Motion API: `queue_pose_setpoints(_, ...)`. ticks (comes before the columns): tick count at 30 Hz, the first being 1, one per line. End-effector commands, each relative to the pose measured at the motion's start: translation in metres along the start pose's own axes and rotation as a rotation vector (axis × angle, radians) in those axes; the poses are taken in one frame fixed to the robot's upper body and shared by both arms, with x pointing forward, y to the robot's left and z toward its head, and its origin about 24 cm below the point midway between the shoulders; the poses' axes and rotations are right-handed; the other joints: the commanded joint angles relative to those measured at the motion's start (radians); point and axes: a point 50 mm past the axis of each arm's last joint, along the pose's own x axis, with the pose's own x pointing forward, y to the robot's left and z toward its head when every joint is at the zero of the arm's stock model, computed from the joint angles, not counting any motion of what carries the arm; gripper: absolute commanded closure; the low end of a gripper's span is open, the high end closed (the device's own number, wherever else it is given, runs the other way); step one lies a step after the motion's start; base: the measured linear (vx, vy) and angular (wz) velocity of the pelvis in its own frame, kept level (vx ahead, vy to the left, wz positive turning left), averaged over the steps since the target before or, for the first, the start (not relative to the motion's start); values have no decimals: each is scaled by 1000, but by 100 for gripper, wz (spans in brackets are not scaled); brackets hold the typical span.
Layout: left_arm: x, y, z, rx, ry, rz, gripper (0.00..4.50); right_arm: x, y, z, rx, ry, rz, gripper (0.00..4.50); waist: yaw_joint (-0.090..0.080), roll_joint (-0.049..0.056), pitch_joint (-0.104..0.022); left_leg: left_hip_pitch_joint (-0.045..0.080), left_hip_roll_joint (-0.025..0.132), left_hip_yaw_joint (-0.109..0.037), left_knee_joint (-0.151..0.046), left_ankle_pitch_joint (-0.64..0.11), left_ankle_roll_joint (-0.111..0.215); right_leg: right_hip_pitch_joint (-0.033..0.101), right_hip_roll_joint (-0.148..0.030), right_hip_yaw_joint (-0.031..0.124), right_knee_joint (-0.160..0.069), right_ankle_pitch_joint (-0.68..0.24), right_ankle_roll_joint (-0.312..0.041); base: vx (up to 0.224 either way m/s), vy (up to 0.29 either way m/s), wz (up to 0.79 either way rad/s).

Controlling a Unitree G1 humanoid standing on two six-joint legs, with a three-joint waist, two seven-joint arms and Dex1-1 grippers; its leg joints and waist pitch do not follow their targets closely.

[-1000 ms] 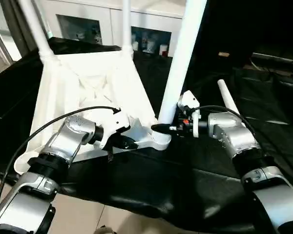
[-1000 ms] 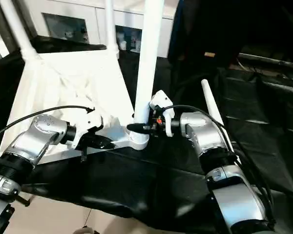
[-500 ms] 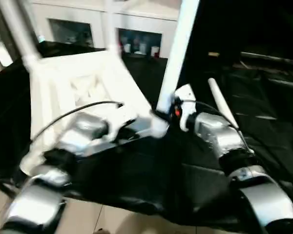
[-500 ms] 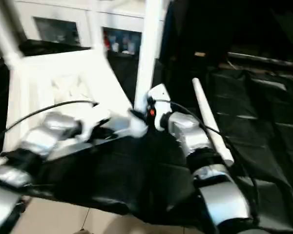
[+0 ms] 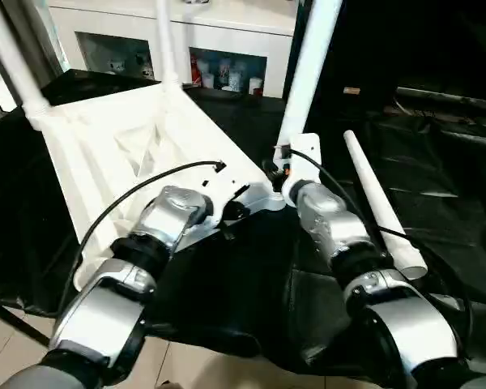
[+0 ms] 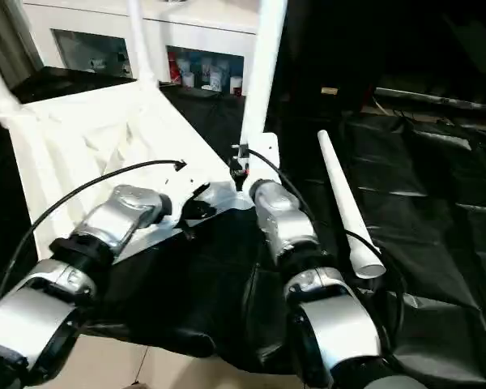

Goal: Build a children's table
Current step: Rotate leg to tighten

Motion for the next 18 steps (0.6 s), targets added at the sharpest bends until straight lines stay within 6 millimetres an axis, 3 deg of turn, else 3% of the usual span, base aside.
queue_pose_setpoints(1,-1,2,26,46,-79,18,450,-17,8,-86,63,384,8,261,1,22,-39,7,3,0,-75,-332,-39,22,-63,38,-92,-272,-153,0,0,0)
queue_pose_setpoints(9,-2,5,26,51,-76,27,450,-13,11,-79,64,347,12,261,-1,24,-36,8,4,-2,-78,-359,-44,17,-63,39,-96,-308,-145,0,0,0)
queue_pose_setpoints(12,-3,5,26,53,-76,25,450,-13,11,-77,68,336,25,191,-1,24,-36,8,4,-2,-78,-368,-43,16,-64,39,-96,-308,-149,0,0,0)
queue_pose_setpoints(18,-4,6,24,62,-81,19,450,-9,14,-61,37,229,114,146,1,23,-38,3,4,1,-77,-327,-34,22,-66,40,-93,-257,-163,0,0,0)
